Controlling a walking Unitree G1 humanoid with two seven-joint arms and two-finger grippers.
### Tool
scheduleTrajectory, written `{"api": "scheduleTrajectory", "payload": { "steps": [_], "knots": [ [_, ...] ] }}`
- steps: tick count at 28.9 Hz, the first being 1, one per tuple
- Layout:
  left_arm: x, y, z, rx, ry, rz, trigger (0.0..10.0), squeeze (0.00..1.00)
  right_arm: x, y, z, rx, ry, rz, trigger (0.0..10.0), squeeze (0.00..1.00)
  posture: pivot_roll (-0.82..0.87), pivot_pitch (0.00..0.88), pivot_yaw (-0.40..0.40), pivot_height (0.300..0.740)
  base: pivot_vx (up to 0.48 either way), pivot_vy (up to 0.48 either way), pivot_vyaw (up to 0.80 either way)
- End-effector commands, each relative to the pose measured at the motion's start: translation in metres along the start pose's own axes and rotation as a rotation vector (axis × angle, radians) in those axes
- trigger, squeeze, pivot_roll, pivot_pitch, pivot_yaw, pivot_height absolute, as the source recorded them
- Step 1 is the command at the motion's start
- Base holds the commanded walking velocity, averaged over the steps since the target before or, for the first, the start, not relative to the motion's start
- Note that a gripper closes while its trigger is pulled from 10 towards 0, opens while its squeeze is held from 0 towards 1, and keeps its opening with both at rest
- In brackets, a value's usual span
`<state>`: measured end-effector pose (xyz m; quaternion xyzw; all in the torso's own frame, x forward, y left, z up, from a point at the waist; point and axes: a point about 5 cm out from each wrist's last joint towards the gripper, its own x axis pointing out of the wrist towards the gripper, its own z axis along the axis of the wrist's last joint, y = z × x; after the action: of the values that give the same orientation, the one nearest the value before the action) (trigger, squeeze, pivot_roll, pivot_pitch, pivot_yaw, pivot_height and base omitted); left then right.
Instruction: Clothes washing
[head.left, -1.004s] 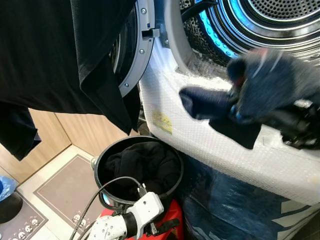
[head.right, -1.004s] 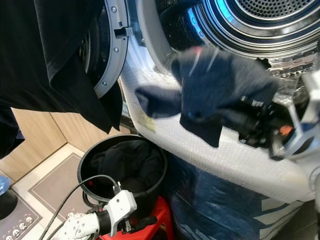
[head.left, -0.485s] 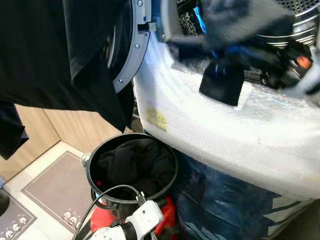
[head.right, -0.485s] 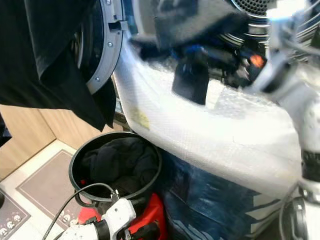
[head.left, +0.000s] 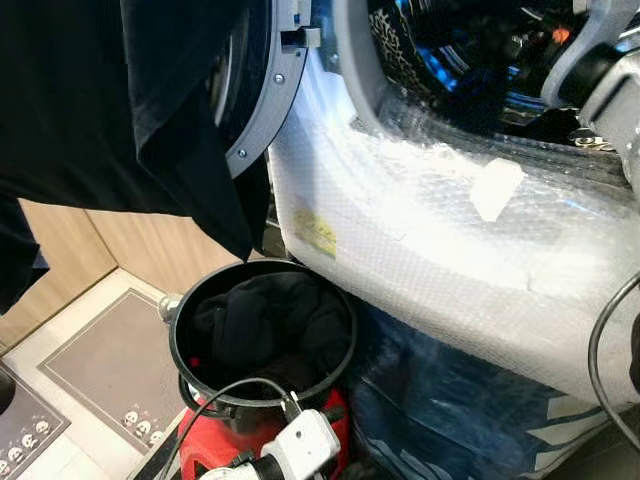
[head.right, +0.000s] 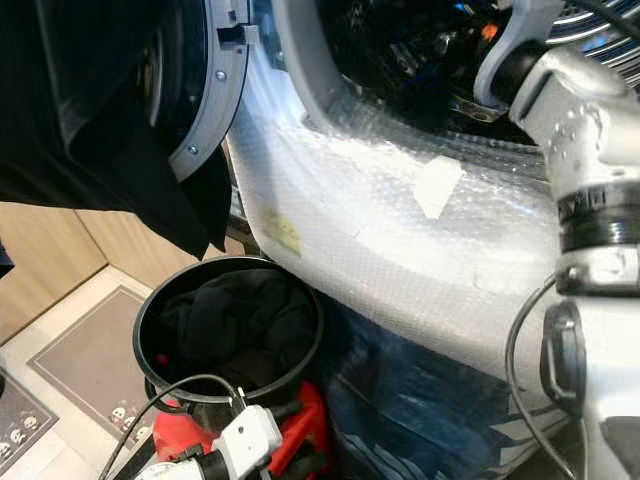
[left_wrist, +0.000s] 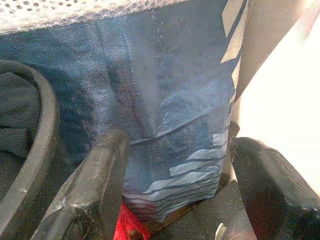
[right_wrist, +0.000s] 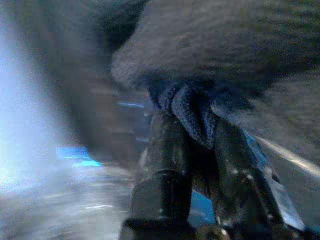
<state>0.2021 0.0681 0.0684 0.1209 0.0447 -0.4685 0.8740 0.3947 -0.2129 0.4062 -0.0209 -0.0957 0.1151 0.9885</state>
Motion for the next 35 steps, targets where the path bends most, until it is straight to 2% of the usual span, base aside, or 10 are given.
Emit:
{"api": "scheduleTrajectory", "payload": {
  "steps": [1,4,5,6,10,11,12,17,28,35],
  "knots": [
    [0.000,-0.001,0.000,0.003,0.008,-0.009,10.0,0.00,-0.002,-0.010,0.010,-0.032,-0.017,-0.120,10.0,0.00,-0.04,0.147,-0.026,0.740,0.000,0.000,0.00],
    [-0.001,0.001,0.000,0.007,0.011,-0.008,10.0,0.00,-0.005,-0.029,0.008,-0.102,0.027,-0.347,10.0,0.00,-0.04,0.144,-0.022,0.740,0.000,0.000,0.00],
    [-0.001,0.001,0.000,0.007,0.011,-0.008,10.0,0.00,-0.005,-0.029,0.008,-0.102,0.027,-0.347,10.0,0.00,-0.04,0.144,-0.022,0.740,0.000,0.000,0.00],
    [0.000,0.002,0.000,0.009,0.011,-0.008,10.0,0.00,-0.010,-0.041,0.007,-0.132,0.043,-0.474,10.0,0.00,-0.04,0.142,-0.020,0.740,0.000,0.000,0.00],
    [0.000,0.002,0.000,0.010,0.010,-0.009,10.0,0.00,-0.014,-0.052,0.007,-0.139,0.051,-0.573,10.0,0.00,-0.04,0.139,-0.018,0.740,0.000,0.000,0.00],
    [0.001,0.002,0.000,0.011,0.010,-0.010,10.0,0.00,-0.018,-0.059,0.007,-0.146,0.055,-0.632,10.0,0.11,-0.04,0.138,-0.017,0.740,0.000,0.000,0.00],
    [0.001,0.002,0.001,0.012,0.011,-0.011,10.0,0.00,-0.022,-0.065,0.005,-0.117,0.064,-0.688,10.0,1.00,-0.05,0.136,-0.015,0.740,0.000,0.000,0.00],
    [0.001,0.003,0.001,0.017,0.013,-0.012,10.0,0.00,-0.032,-0.080,0.008,-0.100,0.071,-0.811,10.0,1.00,-0.05,0.132,-0.012,0.740,0.000,0.000,0.00],
    [0.003,0.006,0.002,0.026,0.011,-0.019,10.0,0.00,-0.029,-0.077,0.008,-0.105,0.079,-0.809,10.0,1.00,-0.06,0.124,-0.006,0.740,0.000,0.000,0.00],
    [0.004,0.005,0.002,0.027,0.008,-0.023,10.0,0.00,-0.019,-0.062,0.016,-0.098,0.022,-0.707,10.0,1.00,-0.06,0.124,-0.006,0.740,0.000,0.000,0.00]
  ]
}}
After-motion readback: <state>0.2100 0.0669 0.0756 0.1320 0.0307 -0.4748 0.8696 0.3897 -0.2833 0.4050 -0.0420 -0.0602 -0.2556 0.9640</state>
